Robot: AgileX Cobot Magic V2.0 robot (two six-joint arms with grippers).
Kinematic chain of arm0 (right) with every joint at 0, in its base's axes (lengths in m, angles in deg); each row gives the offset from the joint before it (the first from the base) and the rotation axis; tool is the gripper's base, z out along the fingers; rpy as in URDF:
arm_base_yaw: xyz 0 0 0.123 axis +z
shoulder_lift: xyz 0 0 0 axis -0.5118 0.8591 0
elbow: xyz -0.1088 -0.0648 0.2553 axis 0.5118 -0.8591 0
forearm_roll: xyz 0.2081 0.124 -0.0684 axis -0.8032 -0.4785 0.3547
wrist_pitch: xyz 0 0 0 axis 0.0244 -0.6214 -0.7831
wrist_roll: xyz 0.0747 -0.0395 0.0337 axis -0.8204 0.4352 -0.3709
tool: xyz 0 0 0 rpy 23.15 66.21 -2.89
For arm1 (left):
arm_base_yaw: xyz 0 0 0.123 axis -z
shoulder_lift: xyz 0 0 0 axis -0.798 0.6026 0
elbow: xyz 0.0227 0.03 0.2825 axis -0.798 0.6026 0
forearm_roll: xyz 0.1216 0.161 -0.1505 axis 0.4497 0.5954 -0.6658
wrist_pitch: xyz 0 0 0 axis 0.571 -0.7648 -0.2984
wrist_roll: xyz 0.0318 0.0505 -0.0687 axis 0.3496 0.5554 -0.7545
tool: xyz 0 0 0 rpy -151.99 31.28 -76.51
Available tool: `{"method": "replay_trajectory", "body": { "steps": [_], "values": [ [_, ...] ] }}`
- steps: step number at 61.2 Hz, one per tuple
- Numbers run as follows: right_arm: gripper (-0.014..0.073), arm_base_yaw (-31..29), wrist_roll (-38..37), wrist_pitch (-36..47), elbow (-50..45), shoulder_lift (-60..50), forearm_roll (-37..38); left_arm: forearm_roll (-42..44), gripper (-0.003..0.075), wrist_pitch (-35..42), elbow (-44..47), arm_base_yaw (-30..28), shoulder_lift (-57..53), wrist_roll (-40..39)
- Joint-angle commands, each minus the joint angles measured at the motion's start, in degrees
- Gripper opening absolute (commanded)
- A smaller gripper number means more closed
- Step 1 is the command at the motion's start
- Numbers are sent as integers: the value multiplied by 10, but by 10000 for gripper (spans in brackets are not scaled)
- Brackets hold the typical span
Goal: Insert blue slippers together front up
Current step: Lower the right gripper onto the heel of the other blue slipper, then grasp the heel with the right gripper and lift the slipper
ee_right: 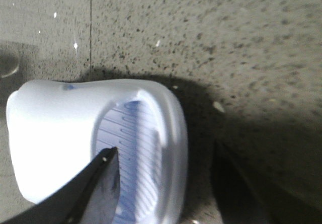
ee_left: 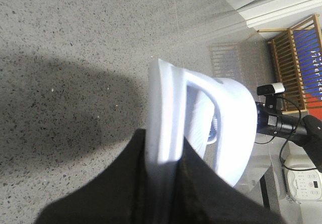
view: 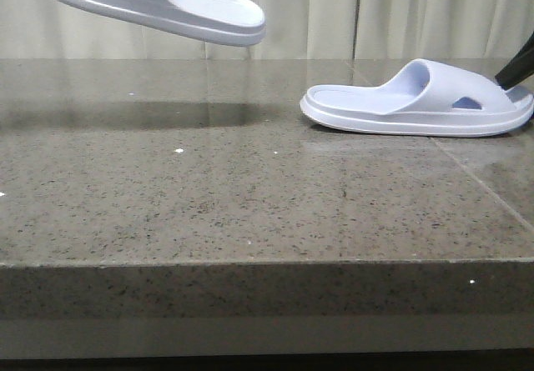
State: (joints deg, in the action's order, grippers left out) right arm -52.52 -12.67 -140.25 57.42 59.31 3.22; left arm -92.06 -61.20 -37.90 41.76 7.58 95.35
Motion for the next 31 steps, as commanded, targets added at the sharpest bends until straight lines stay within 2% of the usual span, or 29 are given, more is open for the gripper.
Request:
{"method": "replay_trajectory", "body": {
  "steps": [1, 12, 25, 31],
  "values": [
    [433, 6, 7, -44, 14, -11, -21, -47, -19, -48, -14, -1, -31, -3],
    [428, 10, 5, -45, 14, 2, -21, -47, -19, -48, -14, -1, -31, -3],
    [300, 13, 5, -51, 14, 5, -21, -47, -19, -48, -14, -1, -31, -3],
    [289, 23, 5, -56, 14, 5, -25, -47, -19, -48, -14, -1, -31, -3]
  ]
}}
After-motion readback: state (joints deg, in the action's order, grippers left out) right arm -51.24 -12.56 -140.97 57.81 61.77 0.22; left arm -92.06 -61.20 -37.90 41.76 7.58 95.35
